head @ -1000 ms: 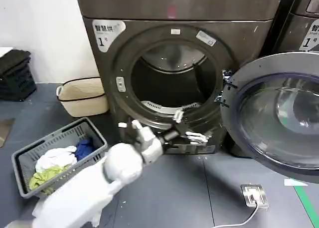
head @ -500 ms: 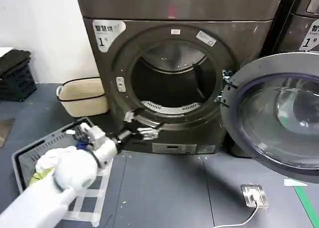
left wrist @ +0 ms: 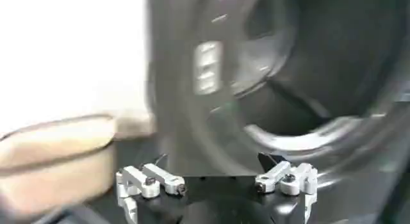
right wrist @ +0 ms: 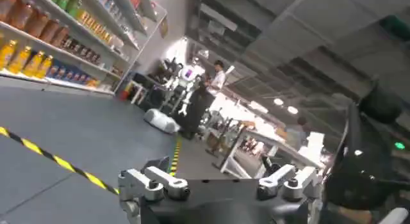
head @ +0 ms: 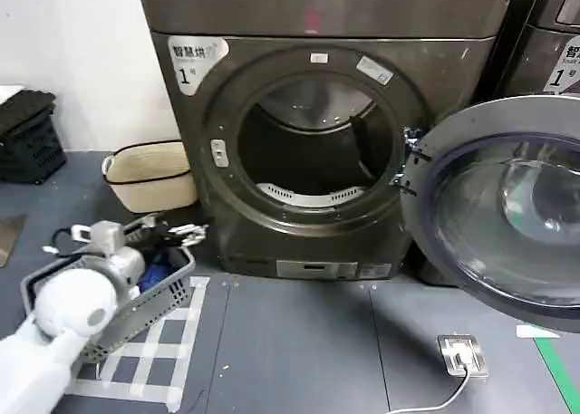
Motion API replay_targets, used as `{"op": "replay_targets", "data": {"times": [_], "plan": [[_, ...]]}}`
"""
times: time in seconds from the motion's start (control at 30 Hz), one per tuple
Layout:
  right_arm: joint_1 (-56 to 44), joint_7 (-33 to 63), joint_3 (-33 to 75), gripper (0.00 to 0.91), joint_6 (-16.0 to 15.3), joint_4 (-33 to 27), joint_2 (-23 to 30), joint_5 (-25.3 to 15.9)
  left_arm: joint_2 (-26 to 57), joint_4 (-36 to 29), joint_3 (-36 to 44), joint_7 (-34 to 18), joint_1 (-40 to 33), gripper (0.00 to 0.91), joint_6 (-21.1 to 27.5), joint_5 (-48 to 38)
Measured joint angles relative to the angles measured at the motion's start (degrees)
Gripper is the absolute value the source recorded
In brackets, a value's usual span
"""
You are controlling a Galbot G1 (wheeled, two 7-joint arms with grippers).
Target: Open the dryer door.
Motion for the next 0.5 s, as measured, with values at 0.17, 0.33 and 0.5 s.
{"op": "replay_targets", "data": {"times": [0.17, 0.33, 0.5], "plan": [[-0.1, -0.8, -0.6, 0.907, 0.0, 0.5, 0.0, 0.1, 0.2, 2.4, -4.6, -3.3, 0.9, 0.907, 3.9, -5.7], [-0.2, -1.3, -1.4, 0.907, 0.0, 1.0, 0.0, 0.0, 0.6, 5.0, -7.1, -7.4, -0.1, 0.907, 5.8, -8.7], [-0.3, -1.5, -1.8, 0.907, -0.1, 1.3, 0.0, 0.1, 1.8, 8.2, -7.3, -12.8, -2.2, 0.907, 5.8, -14.6]]}}
